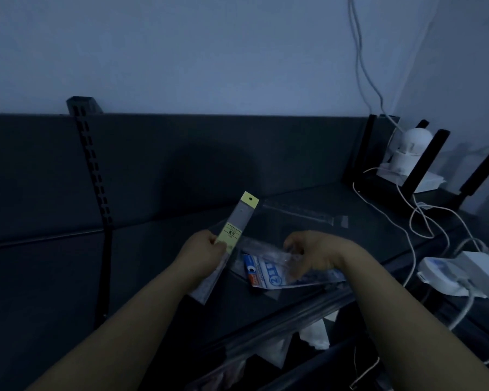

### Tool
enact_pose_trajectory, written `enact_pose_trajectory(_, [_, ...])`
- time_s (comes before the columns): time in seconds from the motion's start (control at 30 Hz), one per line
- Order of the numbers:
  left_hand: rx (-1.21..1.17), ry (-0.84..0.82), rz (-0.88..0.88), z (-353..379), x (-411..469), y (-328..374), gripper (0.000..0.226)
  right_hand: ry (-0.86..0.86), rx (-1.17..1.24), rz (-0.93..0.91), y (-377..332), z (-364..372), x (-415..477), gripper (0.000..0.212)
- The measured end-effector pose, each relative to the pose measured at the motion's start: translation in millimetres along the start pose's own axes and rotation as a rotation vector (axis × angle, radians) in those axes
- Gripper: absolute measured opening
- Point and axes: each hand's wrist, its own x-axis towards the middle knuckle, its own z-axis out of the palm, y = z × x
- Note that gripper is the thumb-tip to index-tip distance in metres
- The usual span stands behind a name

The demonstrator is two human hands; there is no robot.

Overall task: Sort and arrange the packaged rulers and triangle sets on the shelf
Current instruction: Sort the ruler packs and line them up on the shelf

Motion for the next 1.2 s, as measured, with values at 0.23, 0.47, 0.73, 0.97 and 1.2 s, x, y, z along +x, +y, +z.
enact_pose_trajectory(0.23, [-0.103, -0.002, -0.041, -8.7, 0.5, -3.4, 0.01, -0.079, 0.057, 0.015, -3.7, 0.7, 0.7, 0.05])
enact_pose_trajectory(0.47, [-0.146, 0.031, -0.045, -20.4, 0.9, -3.8, 0.01, 0.073, 0.255, -0.027, 0.8, -10.4, 2.7, 0.024])
enact_pose_trajectory(0.73, [-0.184, 0.121, -0.011, -35.9, -4.5, 0.7, 0.012, 0.303, 0.773, -0.086, -14.0, -10.4, 7.2, 0.021])
enact_pose_trajectory(0.97, [-0.535, 0.222, -0.058, -71.3, -27.2, -7.2, 0.009, 0.375, 0.874, -0.185, -88.2, -6.2, 17.3, 0.014])
enact_pose_trajectory(1.2, [-0.679, 0.359, -0.124, -132.0, -71.4, -51.9, 0.009, 0.195, 0.918, -0.284, -189.6, 38.4, 23.8, 0.006])
